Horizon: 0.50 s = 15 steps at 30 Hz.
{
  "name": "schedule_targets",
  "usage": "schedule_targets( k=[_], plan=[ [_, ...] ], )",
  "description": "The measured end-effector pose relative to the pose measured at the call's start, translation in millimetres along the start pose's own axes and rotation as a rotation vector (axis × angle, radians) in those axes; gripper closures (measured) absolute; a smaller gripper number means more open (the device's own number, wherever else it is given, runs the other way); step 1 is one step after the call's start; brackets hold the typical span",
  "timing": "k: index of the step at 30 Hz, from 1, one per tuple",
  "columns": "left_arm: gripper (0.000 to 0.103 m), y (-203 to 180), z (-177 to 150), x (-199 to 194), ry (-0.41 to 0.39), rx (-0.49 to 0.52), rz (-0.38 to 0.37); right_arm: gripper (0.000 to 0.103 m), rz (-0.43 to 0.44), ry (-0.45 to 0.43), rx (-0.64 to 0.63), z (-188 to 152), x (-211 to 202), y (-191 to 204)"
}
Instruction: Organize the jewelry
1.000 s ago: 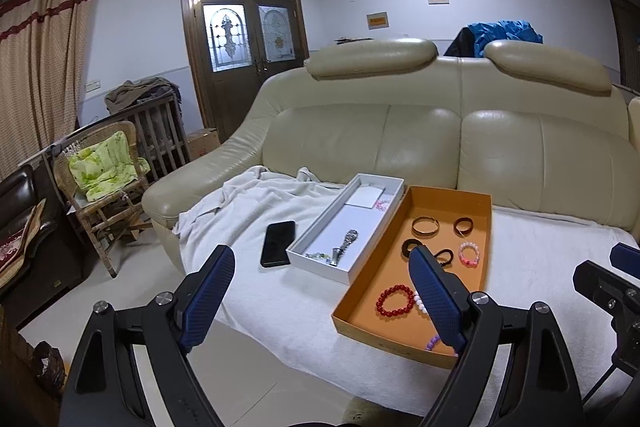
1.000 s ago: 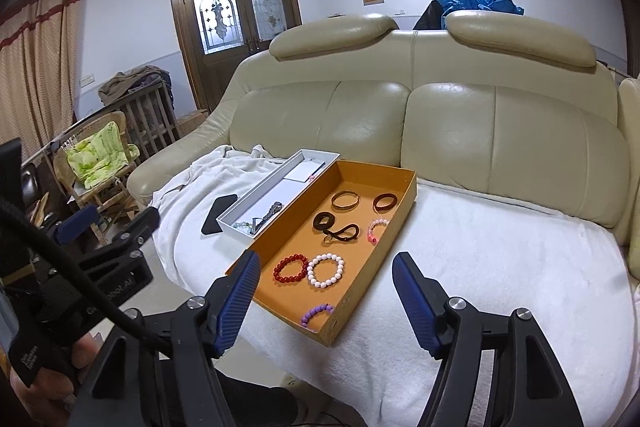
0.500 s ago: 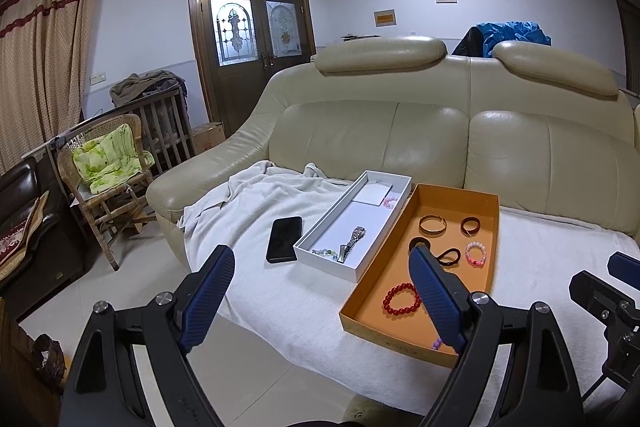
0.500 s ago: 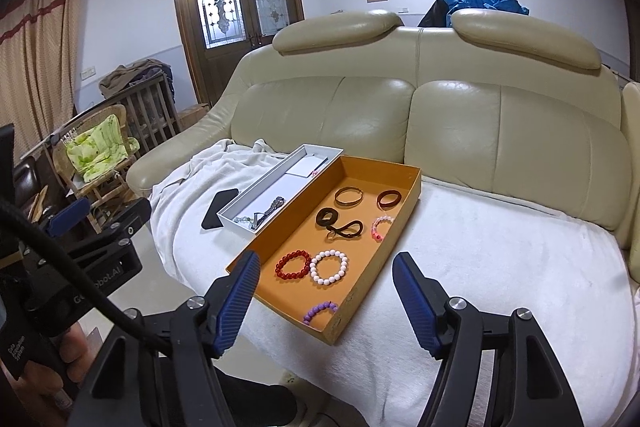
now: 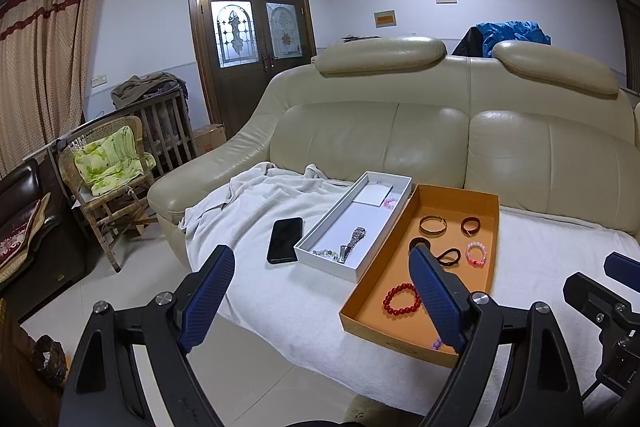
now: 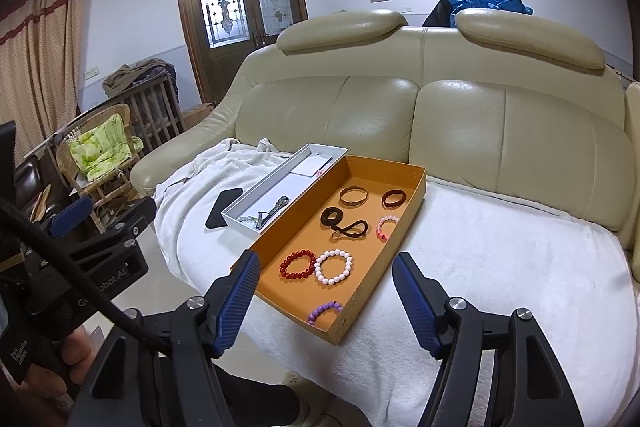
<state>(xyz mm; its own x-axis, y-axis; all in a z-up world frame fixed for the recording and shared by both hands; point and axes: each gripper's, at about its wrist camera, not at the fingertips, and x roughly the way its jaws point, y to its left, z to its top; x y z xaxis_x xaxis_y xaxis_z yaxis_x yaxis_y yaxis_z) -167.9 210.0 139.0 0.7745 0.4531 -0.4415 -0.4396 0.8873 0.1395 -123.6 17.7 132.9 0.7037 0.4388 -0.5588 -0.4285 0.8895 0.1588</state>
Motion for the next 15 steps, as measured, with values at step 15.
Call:
schedule_targets(
  k=[15],
  plan=[
    [0.014, -0.1, -1.2, 2.0, 0.013, 0.006, -0.004, 0.030, 0.000, 0.000, 0.001, 0.4, 1.3, 0.8]
  ],
)
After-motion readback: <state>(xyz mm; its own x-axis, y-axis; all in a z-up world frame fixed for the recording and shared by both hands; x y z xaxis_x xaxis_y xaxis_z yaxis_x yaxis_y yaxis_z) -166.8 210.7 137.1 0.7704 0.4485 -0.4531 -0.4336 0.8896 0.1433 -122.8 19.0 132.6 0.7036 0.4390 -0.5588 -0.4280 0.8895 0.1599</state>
